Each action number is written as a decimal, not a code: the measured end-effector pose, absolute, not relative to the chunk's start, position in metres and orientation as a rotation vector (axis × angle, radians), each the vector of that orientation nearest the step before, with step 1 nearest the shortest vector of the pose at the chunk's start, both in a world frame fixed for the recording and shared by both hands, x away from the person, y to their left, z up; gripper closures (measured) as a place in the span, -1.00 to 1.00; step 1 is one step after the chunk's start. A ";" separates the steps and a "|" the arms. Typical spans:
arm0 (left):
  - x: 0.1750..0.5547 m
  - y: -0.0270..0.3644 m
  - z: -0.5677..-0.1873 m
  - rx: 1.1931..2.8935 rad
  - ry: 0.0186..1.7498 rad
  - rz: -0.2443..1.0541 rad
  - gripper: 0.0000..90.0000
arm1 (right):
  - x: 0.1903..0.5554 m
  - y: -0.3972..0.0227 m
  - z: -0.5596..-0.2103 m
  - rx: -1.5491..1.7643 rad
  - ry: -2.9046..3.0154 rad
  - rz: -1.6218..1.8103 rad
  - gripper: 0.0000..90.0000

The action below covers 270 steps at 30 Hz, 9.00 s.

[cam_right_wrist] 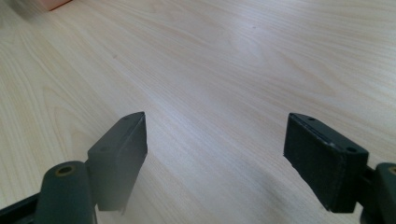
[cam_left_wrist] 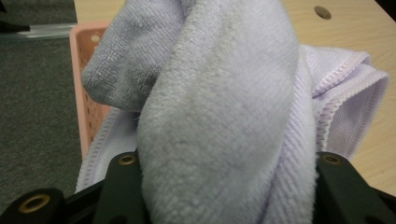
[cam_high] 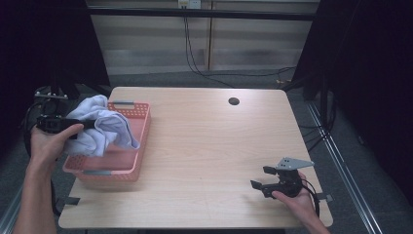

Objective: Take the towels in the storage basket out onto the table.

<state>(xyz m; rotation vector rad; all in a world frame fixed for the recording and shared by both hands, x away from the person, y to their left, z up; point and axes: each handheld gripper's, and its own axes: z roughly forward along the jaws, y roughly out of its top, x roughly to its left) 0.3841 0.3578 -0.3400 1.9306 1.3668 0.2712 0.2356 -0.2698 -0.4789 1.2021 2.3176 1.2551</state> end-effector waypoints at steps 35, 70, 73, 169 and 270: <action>0.390 0.268 -0.311 1.994 1.118 0.238 0.11 | 0.236 -0.272 -0.478 1.202 2.312 1.254 -0.52; 0.367 0.099 -0.389 2.231 0.839 -0.006 0.07 | 0.237 -0.276 -0.477 1.214 2.307 1.256 -0.52; 0.365 0.090 -0.407 2.263 0.840 -0.017 0.05 | 0.236 -0.276 -0.477 1.213 2.306 1.257 -0.52; 0.301 0.086 -0.424 1.927 0.611 0.075 0.79 | 0.299 -0.223 -0.411 1.014 2.245 1.428 -0.15; 0.326 0.124 -0.445 1.873 0.840 0.063 0.33 | 0.272 -0.122 -0.504 0.776 2.648 1.193 0.49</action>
